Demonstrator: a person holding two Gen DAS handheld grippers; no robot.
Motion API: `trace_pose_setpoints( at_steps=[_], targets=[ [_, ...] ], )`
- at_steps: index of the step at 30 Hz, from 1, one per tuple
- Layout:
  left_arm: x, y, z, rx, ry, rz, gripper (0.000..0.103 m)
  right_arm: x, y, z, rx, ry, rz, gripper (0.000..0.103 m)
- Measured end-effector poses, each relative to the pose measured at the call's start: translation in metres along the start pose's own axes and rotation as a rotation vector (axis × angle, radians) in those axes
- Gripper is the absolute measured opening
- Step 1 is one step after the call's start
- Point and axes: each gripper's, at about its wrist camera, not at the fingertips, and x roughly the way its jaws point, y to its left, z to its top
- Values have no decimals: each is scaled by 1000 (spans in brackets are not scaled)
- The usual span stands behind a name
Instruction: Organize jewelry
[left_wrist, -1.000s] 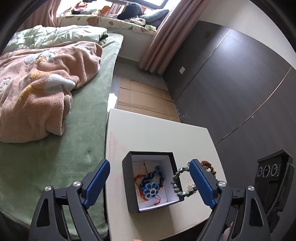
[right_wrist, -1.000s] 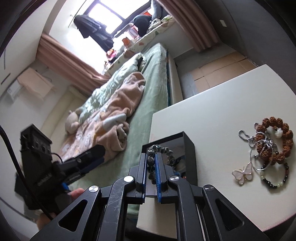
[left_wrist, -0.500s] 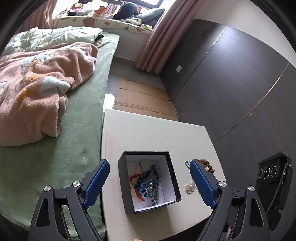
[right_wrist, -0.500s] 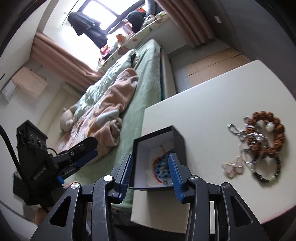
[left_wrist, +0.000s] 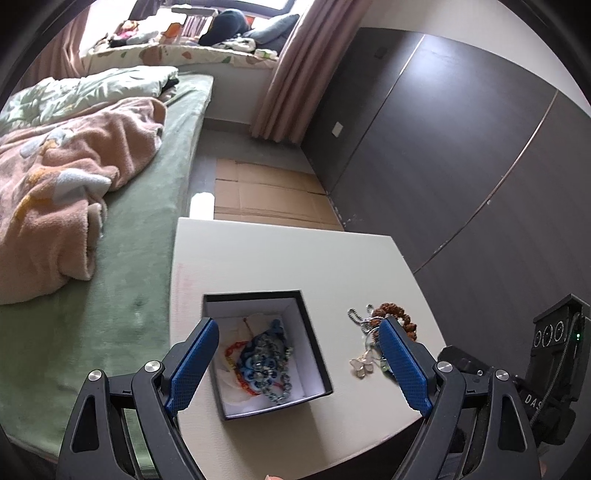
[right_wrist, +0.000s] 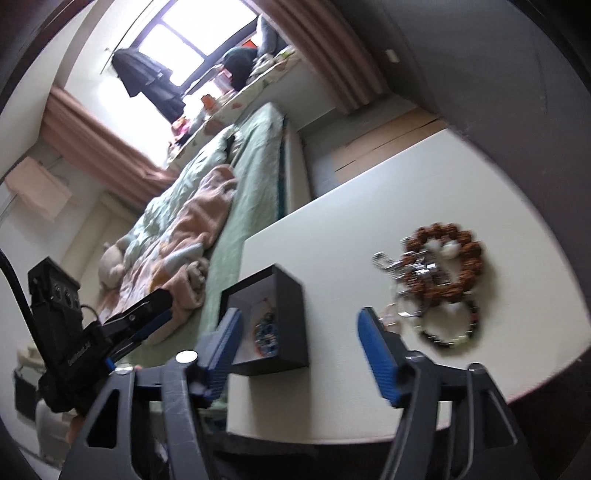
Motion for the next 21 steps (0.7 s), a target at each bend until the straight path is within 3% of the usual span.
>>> trace_pose_setpoints(
  at_steps=[2, 4, 5, 9, 12, 21],
  targets=[
    [2, -7, -1, 10, -10, -4, 90, -5, -9, 2, 21, -4, -15, 74],
    [5, -15, -2, 20, -12, -15, 100, -9, -19, 3, 44, -6, -33, 91],
    [7, -18, -3, 23, -8, -24, 102, -11, -23, 3, 55, -8, -42, 94],
    [18, -36, -7, 55, 16, -45, 103, -21, -43, 4, 103, -21, -74, 95],
    [26, -49, -11, 79, 36, -65, 102, -32, -56, 4, 121, -48, -87, 103],
    [44, -77, -19, 126, 67, -93, 103, -49, -84, 7, 163, -91, -115, 103]
  ],
)
